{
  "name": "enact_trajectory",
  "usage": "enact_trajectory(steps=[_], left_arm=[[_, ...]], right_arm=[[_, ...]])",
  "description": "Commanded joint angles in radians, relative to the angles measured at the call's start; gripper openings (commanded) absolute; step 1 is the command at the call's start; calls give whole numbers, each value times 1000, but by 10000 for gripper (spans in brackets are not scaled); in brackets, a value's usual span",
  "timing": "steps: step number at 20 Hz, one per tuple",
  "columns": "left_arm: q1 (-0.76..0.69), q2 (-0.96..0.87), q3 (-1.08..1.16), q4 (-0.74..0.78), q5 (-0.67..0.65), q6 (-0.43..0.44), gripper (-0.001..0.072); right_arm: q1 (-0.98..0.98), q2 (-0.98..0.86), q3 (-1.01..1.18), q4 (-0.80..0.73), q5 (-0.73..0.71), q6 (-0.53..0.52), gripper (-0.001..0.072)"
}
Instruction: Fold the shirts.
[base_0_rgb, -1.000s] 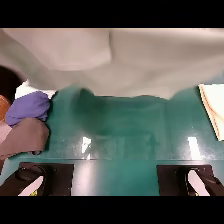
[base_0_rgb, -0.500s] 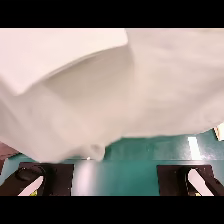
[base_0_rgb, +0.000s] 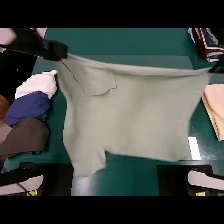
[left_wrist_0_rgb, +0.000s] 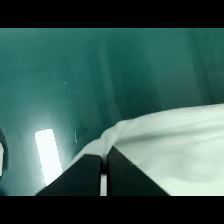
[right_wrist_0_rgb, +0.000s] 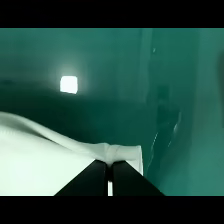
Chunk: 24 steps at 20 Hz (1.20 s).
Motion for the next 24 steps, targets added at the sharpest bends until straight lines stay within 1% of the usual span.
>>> enact_trajectory(steps=[1,5,7,8,9,10,12,14,16,18,20,24], left_arm=[[49,-192,-23,-11,159,0,29],[115,-285,-23,-148,398,3,29],[120,-305,-23,-153,475,11,29],[120,-305,-24,-153,485,50,29],[120,-304,-21,-153,472,94,29],[121,-303,-9,-153,415,151,29],[136,-297,9,-153,247,250,28],[162,-296,5,-154,100,265,28],[182,-296,-24,-158,3,265,28],[185,-296,-80,-167,-21,265,28],[184,-296,-154,-198,-2,265,29],[184,-296,-265,-203,31,243,30]], right_arm=[[14,-196,-30,5,-85,-1,14],[28,-364,111,21,-216,-2,15],[38,-425,192,26,-235,-2,14],[45,-445,223,29,-233,-2,14],[52,-453,238,29,-231,-2,14],[53,-451,238,29,-222,-2,14],[56,-451,238,23,-154,7,13],[63,-437,208,-15,-104,23,13],[80,-387,112,-58,-122,22,13],[101,-323,-16,-78,-179,21,13],[121,-272,-138,-76,-247,21,14],[163,-211,-310,-74,-327,24,15]])
